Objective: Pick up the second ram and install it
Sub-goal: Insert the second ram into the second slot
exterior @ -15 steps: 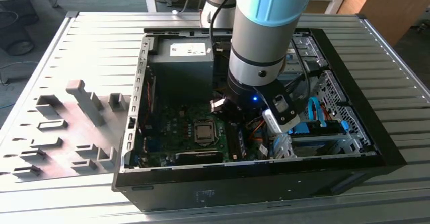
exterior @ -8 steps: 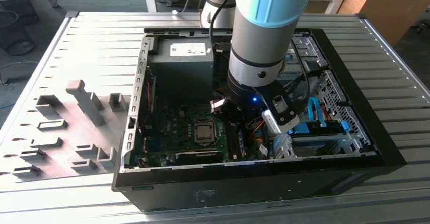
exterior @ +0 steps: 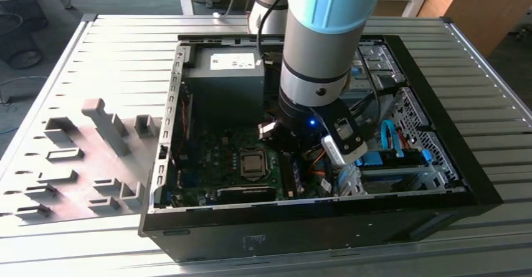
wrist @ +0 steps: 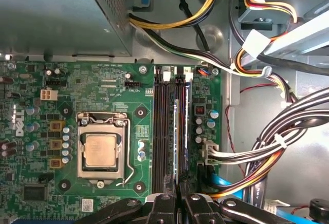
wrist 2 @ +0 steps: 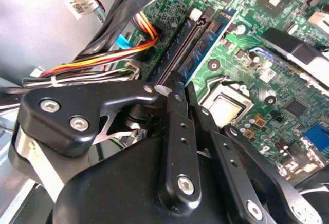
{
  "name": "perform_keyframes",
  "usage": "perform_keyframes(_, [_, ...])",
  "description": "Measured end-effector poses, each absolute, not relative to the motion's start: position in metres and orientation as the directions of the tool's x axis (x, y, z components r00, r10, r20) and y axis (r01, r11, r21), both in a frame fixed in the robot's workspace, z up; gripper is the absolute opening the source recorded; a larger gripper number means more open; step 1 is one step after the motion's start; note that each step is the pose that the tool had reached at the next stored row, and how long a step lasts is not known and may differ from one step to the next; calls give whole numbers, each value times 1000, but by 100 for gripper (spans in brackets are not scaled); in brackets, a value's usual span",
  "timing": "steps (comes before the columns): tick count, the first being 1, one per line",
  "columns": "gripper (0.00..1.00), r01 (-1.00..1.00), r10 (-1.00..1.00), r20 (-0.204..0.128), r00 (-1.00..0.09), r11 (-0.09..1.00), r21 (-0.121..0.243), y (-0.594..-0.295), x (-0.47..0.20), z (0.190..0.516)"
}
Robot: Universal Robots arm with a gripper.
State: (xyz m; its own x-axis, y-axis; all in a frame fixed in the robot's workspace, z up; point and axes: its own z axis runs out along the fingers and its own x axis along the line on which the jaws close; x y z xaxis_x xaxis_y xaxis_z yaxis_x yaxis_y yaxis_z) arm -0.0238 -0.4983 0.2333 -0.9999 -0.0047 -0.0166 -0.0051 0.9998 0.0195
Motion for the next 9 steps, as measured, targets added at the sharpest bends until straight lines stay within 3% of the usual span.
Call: perform_keyframes(9, [14,58,59,-17,-998,998,20,-495,-28,231])
